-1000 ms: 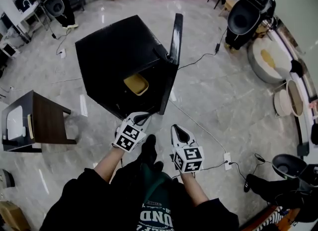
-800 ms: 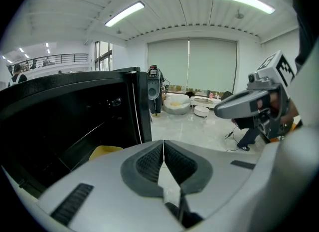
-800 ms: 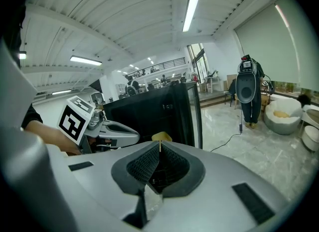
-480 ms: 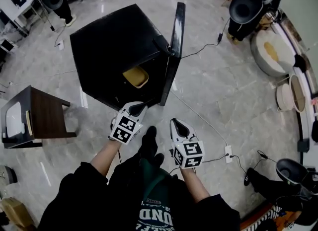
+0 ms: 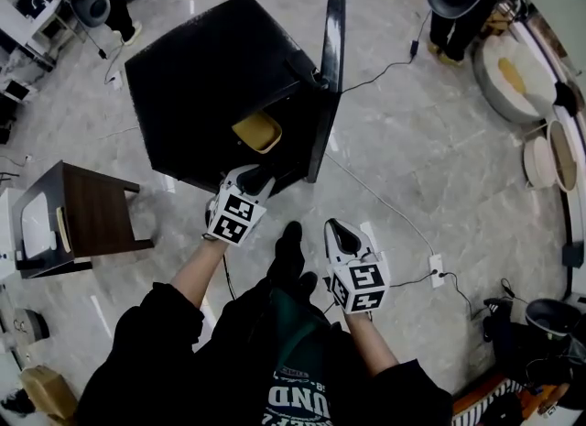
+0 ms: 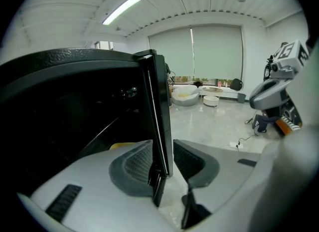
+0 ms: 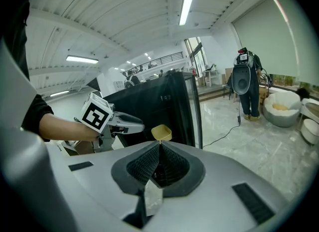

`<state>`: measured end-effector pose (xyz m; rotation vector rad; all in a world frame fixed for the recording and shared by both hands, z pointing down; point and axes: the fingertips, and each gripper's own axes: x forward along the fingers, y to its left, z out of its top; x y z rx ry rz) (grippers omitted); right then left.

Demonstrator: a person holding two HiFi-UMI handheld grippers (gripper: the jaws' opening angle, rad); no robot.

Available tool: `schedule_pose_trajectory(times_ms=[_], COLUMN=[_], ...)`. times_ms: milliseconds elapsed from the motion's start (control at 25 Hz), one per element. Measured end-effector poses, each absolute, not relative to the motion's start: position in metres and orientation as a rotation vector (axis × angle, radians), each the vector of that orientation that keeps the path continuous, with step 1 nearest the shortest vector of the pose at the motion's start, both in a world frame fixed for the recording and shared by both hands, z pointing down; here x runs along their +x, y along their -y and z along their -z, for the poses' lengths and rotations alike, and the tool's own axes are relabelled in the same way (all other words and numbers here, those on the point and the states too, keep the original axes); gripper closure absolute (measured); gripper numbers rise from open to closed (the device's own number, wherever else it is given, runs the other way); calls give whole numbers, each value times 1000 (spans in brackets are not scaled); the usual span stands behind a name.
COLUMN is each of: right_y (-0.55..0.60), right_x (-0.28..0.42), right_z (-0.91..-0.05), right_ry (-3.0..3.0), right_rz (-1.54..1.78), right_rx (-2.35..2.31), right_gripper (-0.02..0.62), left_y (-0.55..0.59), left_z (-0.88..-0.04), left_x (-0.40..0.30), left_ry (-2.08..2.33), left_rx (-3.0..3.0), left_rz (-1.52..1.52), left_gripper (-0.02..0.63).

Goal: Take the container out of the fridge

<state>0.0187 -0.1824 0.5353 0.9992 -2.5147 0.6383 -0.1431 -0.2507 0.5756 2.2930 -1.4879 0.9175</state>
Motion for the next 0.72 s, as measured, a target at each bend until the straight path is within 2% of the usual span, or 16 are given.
schedule_pose_trajectory(times_ms=[720], right_y=[178], right_x=[20], right_z=[-561], right_ry=[2457], right_rz=[-706], right_rx=[997], right_gripper=[560], left_y=[277], left_z=[-628], left_x=[-157], left_ry=[1370], left_rx=[2282], left_rz=[-1149], left_gripper=[425])
